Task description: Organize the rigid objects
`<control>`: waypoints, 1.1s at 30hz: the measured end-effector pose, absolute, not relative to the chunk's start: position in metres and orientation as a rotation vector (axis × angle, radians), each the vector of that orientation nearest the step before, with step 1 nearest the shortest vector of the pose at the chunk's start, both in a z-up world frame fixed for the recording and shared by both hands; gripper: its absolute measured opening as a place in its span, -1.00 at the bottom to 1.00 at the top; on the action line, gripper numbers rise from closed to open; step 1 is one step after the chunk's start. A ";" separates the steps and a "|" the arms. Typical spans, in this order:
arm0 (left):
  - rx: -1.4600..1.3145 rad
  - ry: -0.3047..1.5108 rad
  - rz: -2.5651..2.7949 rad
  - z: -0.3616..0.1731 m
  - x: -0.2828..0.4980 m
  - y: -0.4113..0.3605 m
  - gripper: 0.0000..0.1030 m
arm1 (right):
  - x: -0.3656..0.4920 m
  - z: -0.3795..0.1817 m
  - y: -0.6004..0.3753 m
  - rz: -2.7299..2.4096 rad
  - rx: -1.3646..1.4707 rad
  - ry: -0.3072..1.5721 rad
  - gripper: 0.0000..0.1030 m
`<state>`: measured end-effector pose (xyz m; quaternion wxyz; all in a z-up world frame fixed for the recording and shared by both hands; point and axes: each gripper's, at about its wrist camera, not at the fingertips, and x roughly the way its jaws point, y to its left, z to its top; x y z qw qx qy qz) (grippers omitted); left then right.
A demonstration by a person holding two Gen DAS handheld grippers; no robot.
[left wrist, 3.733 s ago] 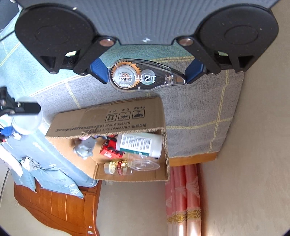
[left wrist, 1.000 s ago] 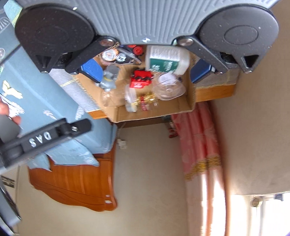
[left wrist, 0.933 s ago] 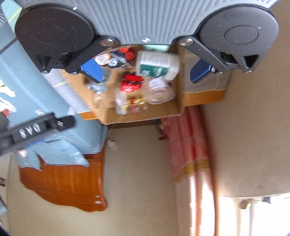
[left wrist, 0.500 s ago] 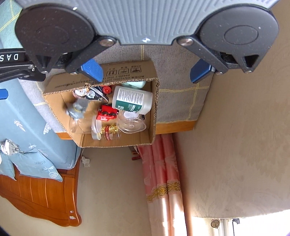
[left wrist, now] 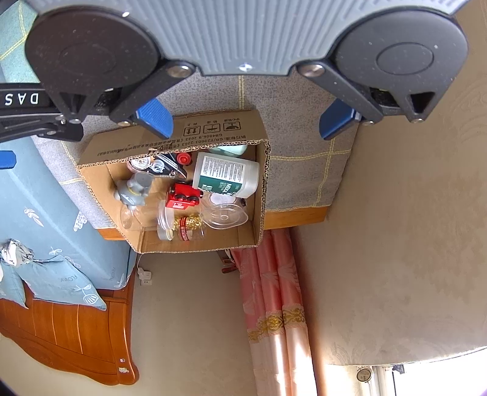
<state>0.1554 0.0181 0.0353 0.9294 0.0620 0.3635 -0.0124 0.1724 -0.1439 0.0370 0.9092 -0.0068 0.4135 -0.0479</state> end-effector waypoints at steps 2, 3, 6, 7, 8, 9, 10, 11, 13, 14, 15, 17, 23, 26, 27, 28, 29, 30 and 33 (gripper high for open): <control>0.127 0.745 -0.027 0.036 0.155 0.018 0.98 | 0.172 0.037 -0.144 -0.099 -0.012 0.852 1.00; 0.127 0.745 -0.026 0.036 0.155 0.018 0.98 | 0.172 0.038 -0.144 -0.098 -0.011 0.851 1.00; 0.126 0.745 -0.024 0.036 0.154 0.018 0.98 | 0.171 0.039 -0.144 -0.098 -0.010 0.848 1.00; 0.127 0.745 -0.022 0.036 0.154 0.018 0.98 | 0.171 0.039 -0.144 -0.098 -0.009 0.846 1.00; 0.127 0.743 -0.022 0.037 0.153 0.018 0.98 | 0.170 0.040 -0.145 -0.097 -0.006 0.844 1.00; 0.127 0.742 -0.021 0.038 0.153 0.018 0.98 | 0.170 0.040 -0.145 -0.098 -0.004 0.842 1.00; 0.128 0.741 -0.020 0.038 0.153 0.018 0.98 | 0.170 0.041 -0.145 -0.098 -0.003 0.839 1.00; 0.129 0.740 -0.019 0.038 0.152 0.018 0.98 | 0.170 0.041 -0.146 -0.099 0.000 0.838 1.00; 0.131 0.741 -0.016 0.039 0.152 0.018 0.98 | 0.170 0.042 -0.146 -0.099 0.004 0.838 1.00; 0.131 0.741 -0.016 0.039 0.152 0.018 0.98 | 0.169 0.042 -0.146 -0.099 0.004 0.837 1.00; 0.131 0.740 -0.015 0.039 0.152 0.018 0.98 | 0.169 0.042 -0.146 -0.099 0.004 0.837 1.00; 0.133 0.740 -0.015 0.039 0.151 0.018 0.98 | 0.169 0.042 -0.146 -0.097 0.002 0.837 1.00; 0.132 0.737 -0.018 0.040 0.151 0.018 0.98 | 0.168 0.043 -0.145 -0.093 0.003 0.834 1.00; 0.132 0.736 -0.017 0.040 0.151 0.018 0.98 | 0.168 0.044 -0.145 -0.095 0.002 0.833 1.00; 0.131 0.736 -0.016 0.040 0.151 0.018 0.98 | 0.168 0.044 -0.144 -0.094 0.001 0.833 1.00; 0.132 0.735 -0.016 0.040 0.151 0.018 0.98 | 0.168 0.043 -0.144 -0.093 0.000 0.833 1.00; 0.132 0.734 -0.017 0.040 0.150 0.018 0.98 | 0.168 0.043 -0.144 -0.093 -0.001 0.832 1.00; 0.131 0.734 -0.016 0.040 0.150 0.018 0.98 | 0.168 0.043 -0.143 -0.093 -0.003 0.832 1.00; 0.133 0.736 -0.018 0.040 0.150 0.018 0.98 | 0.167 0.044 -0.142 -0.090 -0.002 0.831 1.00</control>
